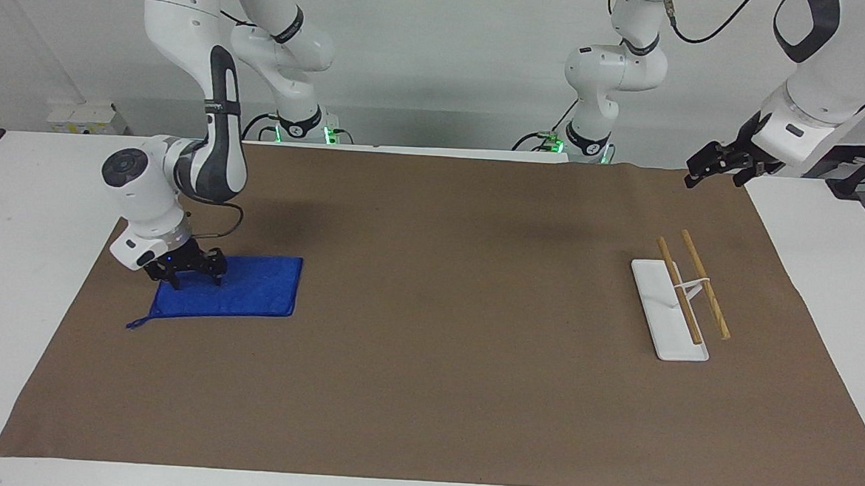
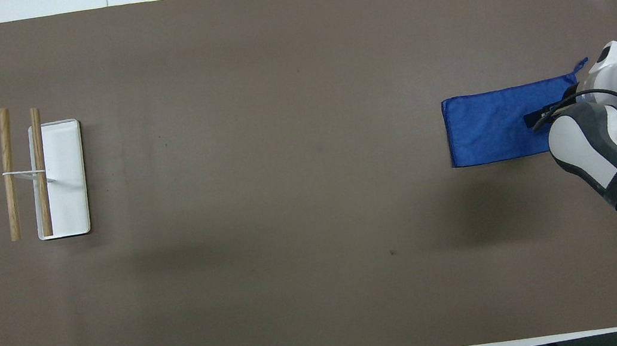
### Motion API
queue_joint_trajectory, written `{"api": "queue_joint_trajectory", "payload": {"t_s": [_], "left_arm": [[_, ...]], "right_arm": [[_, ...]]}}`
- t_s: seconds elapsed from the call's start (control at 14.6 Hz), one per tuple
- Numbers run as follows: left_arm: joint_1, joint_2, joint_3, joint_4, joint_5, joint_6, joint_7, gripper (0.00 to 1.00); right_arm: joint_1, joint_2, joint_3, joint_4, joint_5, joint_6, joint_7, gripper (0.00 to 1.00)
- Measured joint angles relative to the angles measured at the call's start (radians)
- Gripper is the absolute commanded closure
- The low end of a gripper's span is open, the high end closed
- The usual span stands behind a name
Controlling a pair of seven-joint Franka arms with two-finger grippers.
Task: Right arm passes towel to left arm to hang
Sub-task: 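Grasp the blue towel edge with the right gripper and lift it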
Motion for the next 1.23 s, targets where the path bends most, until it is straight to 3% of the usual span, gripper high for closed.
{"api": "queue_joint_trajectory", "payload": {"t_s": [0.14, 0.21, 0.41, 0.55, 0.96, 1.23], "left_arm": [[0.0, 0.0, 0.0, 0.0, 0.0, 0.0, 0.0, 0.0], [0.0, 0.0, 0.0, 0.0, 0.0, 0.0, 0.0, 0.0], [0.0, 0.0, 0.0, 0.0, 0.0, 0.0, 0.0, 0.0], [0.0, 0.0, 0.0, 0.0, 0.0, 0.0, 0.0, 0.0], [0.0, 0.0, 0.0, 0.0, 0.0, 0.0, 0.0, 0.0], [0.0, 0.0, 0.0, 0.0, 0.0, 0.0, 0.0, 0.0]], "right_arm": [[0.0, 0.001, 0.0, -0.004, 0.0, 0.0, 0.0, 0.21], [0.0, 0.001, 0.0, -0.005, 0.0, 0.0, 0.0, 0.31], [0.0, -0.007, 0.001, -0.004, 0.0, 0.0, 0.0, 0.79], [0.0, -0.013, 0.002, -0.004, 0.0, 0.0, 0.0, 1.0], [-0.003, -0.014, 0.005, 0.002, 0.062, -0.023, 0.0, 1.0], [-0.003, -0.02, 0.034, 0.052, 0.085, -0.162, 0.053, 1.0]]}}
